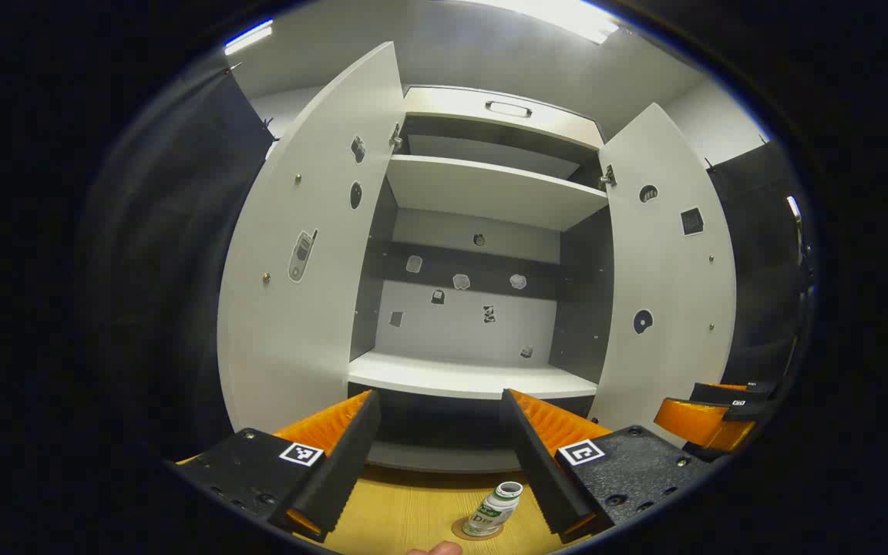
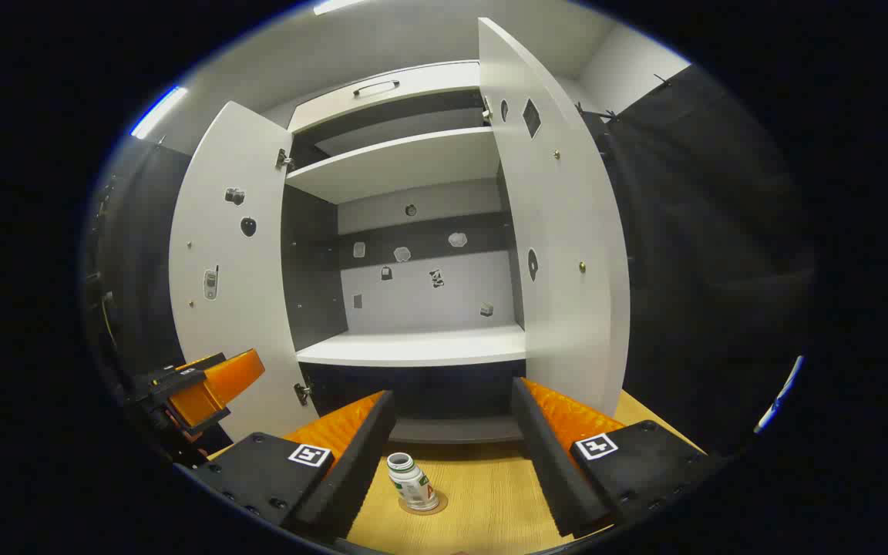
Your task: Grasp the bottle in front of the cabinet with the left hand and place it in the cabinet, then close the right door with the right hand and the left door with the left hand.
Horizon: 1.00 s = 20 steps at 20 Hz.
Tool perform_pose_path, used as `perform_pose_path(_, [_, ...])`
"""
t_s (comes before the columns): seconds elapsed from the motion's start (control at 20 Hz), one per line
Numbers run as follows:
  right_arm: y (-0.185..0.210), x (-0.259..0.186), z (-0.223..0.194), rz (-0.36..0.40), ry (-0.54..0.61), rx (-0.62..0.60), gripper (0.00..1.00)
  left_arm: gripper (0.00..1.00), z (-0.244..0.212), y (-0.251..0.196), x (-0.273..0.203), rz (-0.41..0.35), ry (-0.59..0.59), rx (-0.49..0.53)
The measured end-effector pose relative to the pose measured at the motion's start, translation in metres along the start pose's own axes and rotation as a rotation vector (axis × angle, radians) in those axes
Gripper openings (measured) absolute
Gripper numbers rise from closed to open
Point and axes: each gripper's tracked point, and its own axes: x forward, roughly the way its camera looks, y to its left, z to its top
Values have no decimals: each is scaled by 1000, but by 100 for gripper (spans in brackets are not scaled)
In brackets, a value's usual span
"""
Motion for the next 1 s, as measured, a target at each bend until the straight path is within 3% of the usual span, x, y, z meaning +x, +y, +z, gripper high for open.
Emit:
perform_pose_path(0.05, [0, 1, 0, 2, 0, -1, 99, 96, 0, 0, 0, 2, -1, 0])
perform_pose_path(0.8, [-1, 8, -1, 24, -2, 0, 99, 96, -3, -3, 1, 22, -4, 26])
perform_pose_path(1.0, [1, 9, 1, 30, -8, 2, 99, 95, 0, -9, 4, -6, -7, 16])
